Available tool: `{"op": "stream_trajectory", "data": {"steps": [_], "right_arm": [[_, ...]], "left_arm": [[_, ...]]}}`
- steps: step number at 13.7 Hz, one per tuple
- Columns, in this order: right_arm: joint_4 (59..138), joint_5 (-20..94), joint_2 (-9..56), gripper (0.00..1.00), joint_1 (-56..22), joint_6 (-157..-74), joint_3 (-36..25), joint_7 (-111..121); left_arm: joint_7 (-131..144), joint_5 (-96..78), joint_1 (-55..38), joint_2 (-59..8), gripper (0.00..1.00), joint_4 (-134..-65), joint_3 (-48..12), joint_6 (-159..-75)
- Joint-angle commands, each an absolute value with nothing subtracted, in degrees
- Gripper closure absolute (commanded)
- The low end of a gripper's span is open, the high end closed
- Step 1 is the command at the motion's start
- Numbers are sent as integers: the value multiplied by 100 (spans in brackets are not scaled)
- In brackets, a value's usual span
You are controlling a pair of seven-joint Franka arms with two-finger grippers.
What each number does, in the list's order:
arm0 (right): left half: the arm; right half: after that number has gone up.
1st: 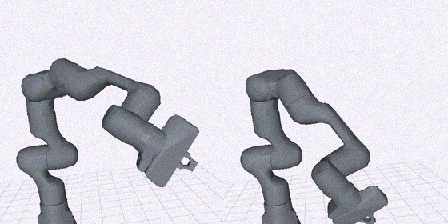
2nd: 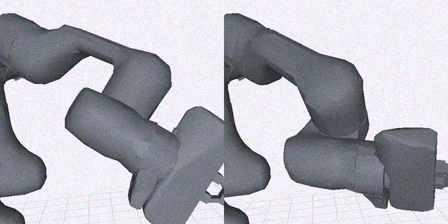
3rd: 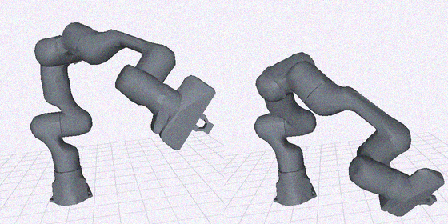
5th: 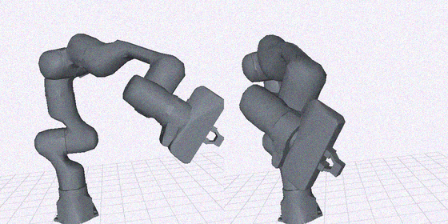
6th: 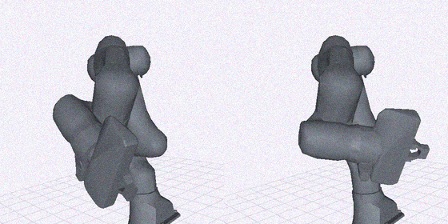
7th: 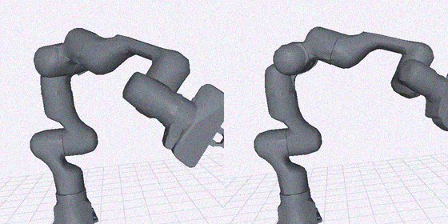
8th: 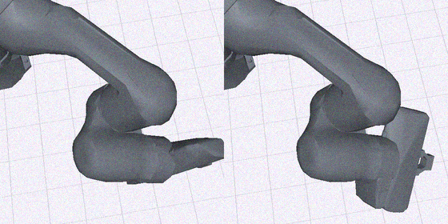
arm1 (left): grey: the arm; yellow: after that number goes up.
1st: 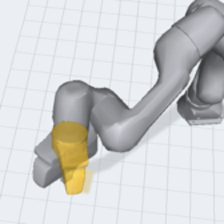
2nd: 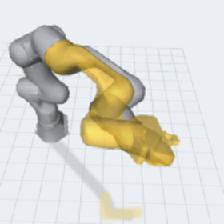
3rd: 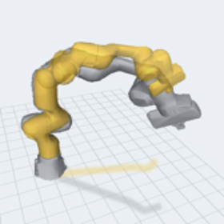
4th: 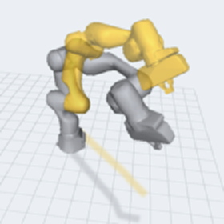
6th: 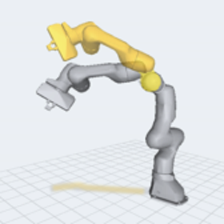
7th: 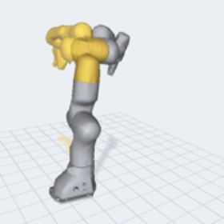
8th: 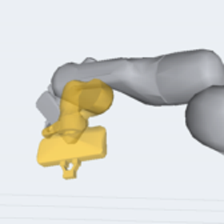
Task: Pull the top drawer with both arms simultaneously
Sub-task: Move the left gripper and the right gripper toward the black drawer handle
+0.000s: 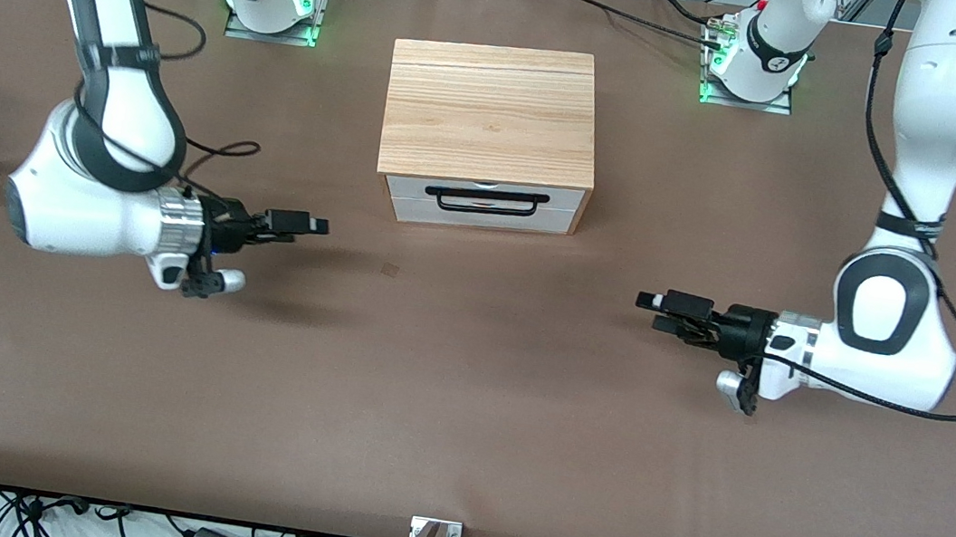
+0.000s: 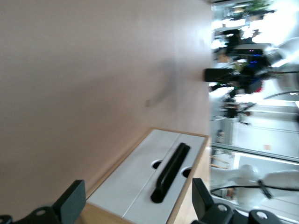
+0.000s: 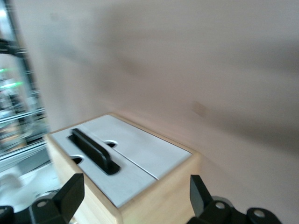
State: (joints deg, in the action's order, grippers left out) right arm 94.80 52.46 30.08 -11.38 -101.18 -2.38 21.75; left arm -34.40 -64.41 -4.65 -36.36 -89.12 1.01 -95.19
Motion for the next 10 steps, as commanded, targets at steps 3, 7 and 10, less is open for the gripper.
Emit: {"op": "stream_trajectory", "data": {"steps": [3,7,10], "right_arm": [[10071,6739,3182,0,-1309,-10099,-255,3549],[10933,8453,3374,0,-1590,-10064,9,4989],[10960,8499,3550,0,-1731,-9993,26,5474]], "left_arm": [[-4578,-7661,-440,-3550,0,-10035,-183,-9554],[-5641,-8856,-545,-3718,0,-10677,-465,-9624],[-5853,-9254,-527,-3700,0,-10994,-711,-9633]]}}
